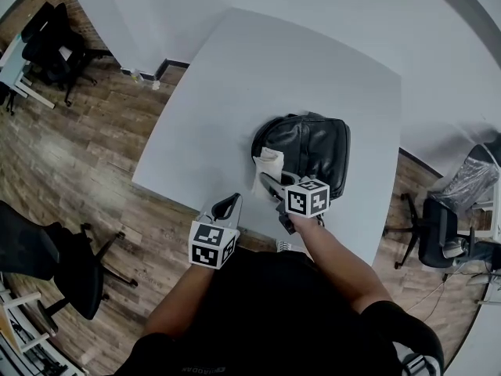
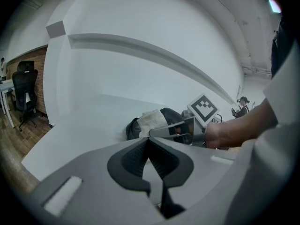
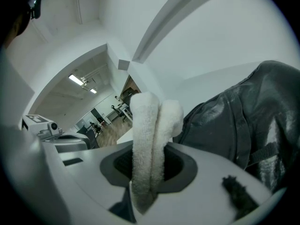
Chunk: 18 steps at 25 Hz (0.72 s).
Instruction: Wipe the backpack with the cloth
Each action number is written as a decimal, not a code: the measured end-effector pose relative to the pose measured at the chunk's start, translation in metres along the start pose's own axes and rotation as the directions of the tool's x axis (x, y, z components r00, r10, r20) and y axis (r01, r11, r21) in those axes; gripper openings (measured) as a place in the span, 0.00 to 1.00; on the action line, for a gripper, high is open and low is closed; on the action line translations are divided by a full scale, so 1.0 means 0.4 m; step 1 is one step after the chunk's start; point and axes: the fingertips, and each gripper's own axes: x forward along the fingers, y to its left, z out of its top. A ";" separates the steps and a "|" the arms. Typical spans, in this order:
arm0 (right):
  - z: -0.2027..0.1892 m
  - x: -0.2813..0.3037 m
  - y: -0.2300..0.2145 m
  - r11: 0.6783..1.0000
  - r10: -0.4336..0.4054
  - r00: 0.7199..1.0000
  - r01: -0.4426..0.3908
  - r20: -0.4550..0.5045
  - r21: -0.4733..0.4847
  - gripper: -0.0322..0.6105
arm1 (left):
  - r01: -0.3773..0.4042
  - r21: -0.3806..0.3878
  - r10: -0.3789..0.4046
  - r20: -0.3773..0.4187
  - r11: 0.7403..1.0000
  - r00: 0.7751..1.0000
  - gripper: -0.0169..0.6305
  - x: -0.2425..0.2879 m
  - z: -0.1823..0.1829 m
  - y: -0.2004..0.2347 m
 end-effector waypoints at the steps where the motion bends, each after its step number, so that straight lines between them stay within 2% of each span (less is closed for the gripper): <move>1: -0.005 -0.008 -0.003 1.000 -0.003 1.000 0.003 -0.005 -0.007 0.20 | 0.006 0.003 -0.006 -0.003 1.000 1.000 0.04 0.004 0.000 -0.004; 18: -0.034 -0.213 -0.083 0.996 -0.076 0.997 0.076 0.016 -0.043 0.20 | 0.108 0.054 -0.106 -0.047 0.993 0.993 0.04 0.102 0.013 -0.109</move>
